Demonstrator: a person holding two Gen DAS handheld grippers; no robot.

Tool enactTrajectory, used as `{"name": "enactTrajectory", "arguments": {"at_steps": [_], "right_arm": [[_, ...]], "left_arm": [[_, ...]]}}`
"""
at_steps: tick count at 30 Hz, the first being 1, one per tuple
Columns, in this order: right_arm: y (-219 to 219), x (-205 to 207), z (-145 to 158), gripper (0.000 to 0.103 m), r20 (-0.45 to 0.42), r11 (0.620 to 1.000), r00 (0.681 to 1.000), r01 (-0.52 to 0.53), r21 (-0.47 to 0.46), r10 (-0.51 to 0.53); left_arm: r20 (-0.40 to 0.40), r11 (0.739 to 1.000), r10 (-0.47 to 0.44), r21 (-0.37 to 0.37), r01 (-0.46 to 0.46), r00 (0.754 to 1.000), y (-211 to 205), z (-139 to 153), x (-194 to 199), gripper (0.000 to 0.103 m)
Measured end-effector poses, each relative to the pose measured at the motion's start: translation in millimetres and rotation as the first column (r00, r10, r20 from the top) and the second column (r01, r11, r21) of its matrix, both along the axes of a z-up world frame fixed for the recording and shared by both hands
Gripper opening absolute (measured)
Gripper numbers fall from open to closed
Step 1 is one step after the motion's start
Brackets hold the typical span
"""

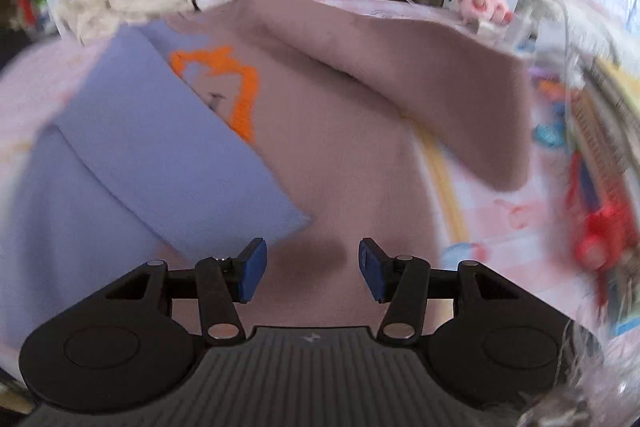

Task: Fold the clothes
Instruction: 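Lower the sweater flat onto the mat and open both grippers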

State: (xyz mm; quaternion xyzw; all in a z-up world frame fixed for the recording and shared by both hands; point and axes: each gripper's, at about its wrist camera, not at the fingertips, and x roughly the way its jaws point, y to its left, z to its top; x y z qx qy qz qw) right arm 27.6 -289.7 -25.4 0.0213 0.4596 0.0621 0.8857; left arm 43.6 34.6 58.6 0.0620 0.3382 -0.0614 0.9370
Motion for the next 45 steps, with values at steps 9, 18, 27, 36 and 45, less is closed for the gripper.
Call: {"name": "enactTrajectory", "arguments": {"at_steps": [9,18,27,36,45], "right_arm": [[-12,27,0,0.004,-0.104,0.967,0.991,0.110,0.230,-0.088],[-39,21,51,0.004,-0.015,0.840,0.999,0.036,0.542,-0.033],[-42,24,64,0.031,0.073,0.901,0.997,-0.033,0.433,0.002],[-16,10,-5,0.043,-0.030,0.992,0.993,-0.114,-0.061,0.112],[22,-8,-6,0.043,-0.046,0.983,0.987,-0.158,-0.093,0.155]], "left_arm": [[-0.028,0.701,-0.625,0.419,0.577,0.780,-208,-52,-42,0.079],[-0.058,0.680,-0.613,0.470,0.563,0.788,-261,-72,-30,0.079],[0.039,0.876,-0.422,0.273,0.397,0.906,-223,-43,12,0.012],[0.099,0.970,0.204,-0.154,-0.187,0.974,15,40,37,0.011],[0.128,0.758,0.609,0.195,-0.622,0.783,207,42,43,0.020]]}}
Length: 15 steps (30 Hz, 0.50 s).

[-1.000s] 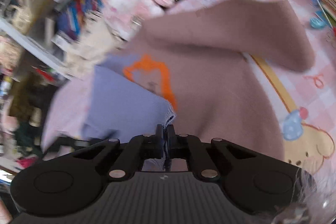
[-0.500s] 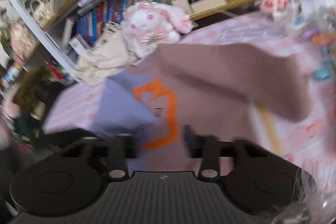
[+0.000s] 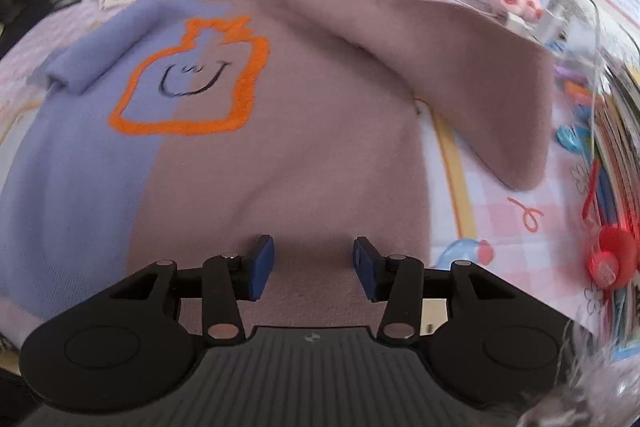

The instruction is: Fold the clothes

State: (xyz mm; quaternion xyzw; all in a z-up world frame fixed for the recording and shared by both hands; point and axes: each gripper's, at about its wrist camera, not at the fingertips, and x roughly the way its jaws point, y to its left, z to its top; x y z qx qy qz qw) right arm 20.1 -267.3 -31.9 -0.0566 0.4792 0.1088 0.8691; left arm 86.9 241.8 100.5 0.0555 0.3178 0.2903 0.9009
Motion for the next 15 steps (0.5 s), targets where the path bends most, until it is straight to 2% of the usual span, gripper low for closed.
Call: {"name": "enactTrajectory", "arguments": {"at_steps": [1,2,3,4,5,6,7,10,15], "right_arm": [[8,-1,1,0.043,-0.005,1.000,1.000,-0.004,-0.004,0.004],[15,-1,3,0.043,-0.008,1.000,1.000,-0.006,-0.007,0.006],[22,-1,4,0.043,-0.012,1.000,1.000,-0.004,-0.012,0.004],[25,-1,5,0.043,-0.013,1.000,1.000,0.005,-0.015,-0.005],[27,-1,5,0.043,-0.013,1.000,1.000,0.015,-0.019,-0.016],[28,-1,5,0.043,-0.014,1.000,1.000,0.022,-0.021,-0.023],[29,0,5,0.043,-0.015,0.999,0.999,0.028,-0.023,-0.029],[33,2,6,0.041,-0.022,0.999,0.999,0.035,-0.041,-0.036],[45,1,7,0.041,-0.015,0.995,0.999,0.035,-0.099,-0.037]], "left_arm": [[-0.018,0.998,0.049,0.034,-0.048,0.999,11,-3,-1,0.020],[-0.020,0.997,0.063,0.035,-0.062,0.998,16,-6,-3,0.021],[-0.006,0.999,0.040,-0.005,-0.040,0.999,15,-9,-7,0.027],[0.010,0.997,-0.016,-0.072,0.017,1.000,8,-17,-12,0.043],[0.021,0.986,-0.084,-0.141,0.087,0.996,-5,-28,-16,0.054],[0.037,0.966,-0.151,-0.208,0.156,0.988,-17,-39,-19,0.069],[0.048,0.943,-0.211,-0.254,0.216,0.976,-32,-50,-20,0.070],[0.055,0.886,-0.341,-0.314,0.340,0.939,-79,-85,-9,0.071],[0.025,0.870,-0.318,-0.389,0.302,0.948,-110,-124,36,0.070]]}}
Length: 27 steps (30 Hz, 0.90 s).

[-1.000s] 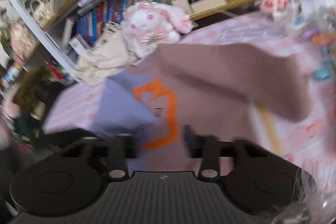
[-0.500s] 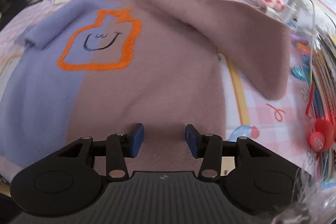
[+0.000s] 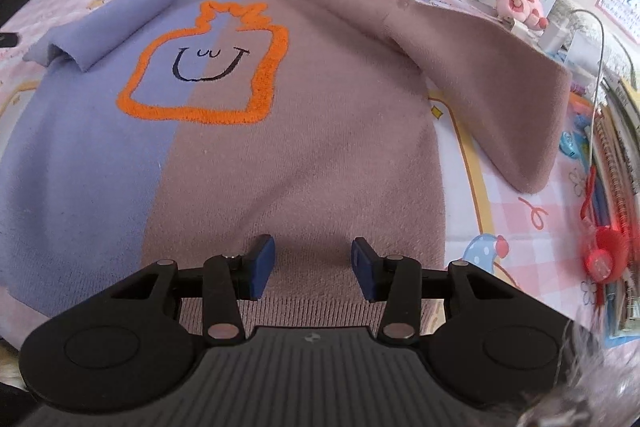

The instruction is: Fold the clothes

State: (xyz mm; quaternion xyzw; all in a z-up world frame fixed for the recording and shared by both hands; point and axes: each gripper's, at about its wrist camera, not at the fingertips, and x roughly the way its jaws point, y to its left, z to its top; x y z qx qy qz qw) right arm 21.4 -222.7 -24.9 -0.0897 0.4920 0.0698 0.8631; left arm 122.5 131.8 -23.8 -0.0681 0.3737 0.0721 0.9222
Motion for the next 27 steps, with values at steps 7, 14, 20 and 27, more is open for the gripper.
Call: {"name": "enactTrajectory", "arguments": {"at_steps": [7,14,20,27], "right_arm": [[3,-1,0,0.041,0.006,1.000,1.000,0.028,0.005,-0.028],[-1,0,0,0.041,-0.015,0.998,0.999,0.053,0.023,-0.052],[14,-3,2,0.042,-0.087,0.996,0.996,0.031,0.080,-0.024],[48,-15,3,0.041,-0.067,0.996,0.995,-0.072,0.061,0.076]], "left_arm": [[-0.052,1.000,0.030,-0.008,-0.031,0.998,-6,-16,19,0.025],[0.046,0.990,0.139,0.021,-0.140,0.989,38,23,5,0.010],[0.100,0.963,0.234,0.117,-0.245,0.967,129,62,-14,0.011],[0.075,0.948,0.280,0.137,-0.288,0.957,137,58,-38,0.034]]}}
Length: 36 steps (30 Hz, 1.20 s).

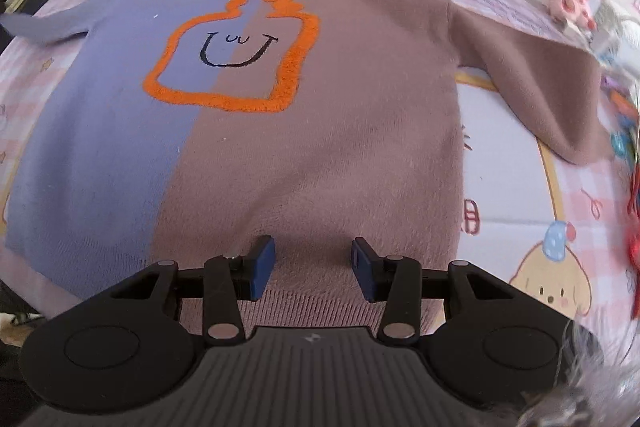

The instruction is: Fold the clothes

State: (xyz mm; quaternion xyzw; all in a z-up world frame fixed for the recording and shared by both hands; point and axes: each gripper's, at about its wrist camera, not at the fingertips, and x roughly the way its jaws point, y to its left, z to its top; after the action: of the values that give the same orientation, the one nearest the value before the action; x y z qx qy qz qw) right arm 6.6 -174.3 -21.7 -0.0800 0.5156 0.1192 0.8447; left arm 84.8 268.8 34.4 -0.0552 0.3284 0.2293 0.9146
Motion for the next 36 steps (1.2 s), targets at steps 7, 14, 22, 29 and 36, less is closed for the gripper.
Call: {"name": "enactTrajectory", "arguments": {"at_steps": [7,14,22,29,36], "right_arm": [[-39,-8,10,0.041,0.070,0.993,0.990,0.121,0.007,-0.121],[-64,-13,-1,0.037,0.050,0.986,0.985,0.165,0.009,-0.166],[-61,27,-6,0.014,0.122,0.997,0.990,0.076,0.005,-0.076],[-28,-15,-10,0.013,0.127,0.971,0.966,-0.209,-0.113,0.223],[-66,-22,-10,0.013,0.129,0.995,0.988,-0.082,-0.058,0.089]], "left_arm": [[-0.010,0.922,-0.338,-0.202,0.329,0.941,-103,-22,-63,0.062],[-0.131,0.854,-0.510,-0.193,0.482,0.850,-181,-53,-70,0.061],[-0.144,0.873,-0.473,-0.209,0.441,0.869,-185,-58,-68,0.013],[-0.180,0.906,-0.421,-0.138,0.401,0.889,-165,-59,-85,0.011],[-0.199,0.906,-0.422,-0.134,0.402,0.884,-160,-59,-90,0.010]]}}
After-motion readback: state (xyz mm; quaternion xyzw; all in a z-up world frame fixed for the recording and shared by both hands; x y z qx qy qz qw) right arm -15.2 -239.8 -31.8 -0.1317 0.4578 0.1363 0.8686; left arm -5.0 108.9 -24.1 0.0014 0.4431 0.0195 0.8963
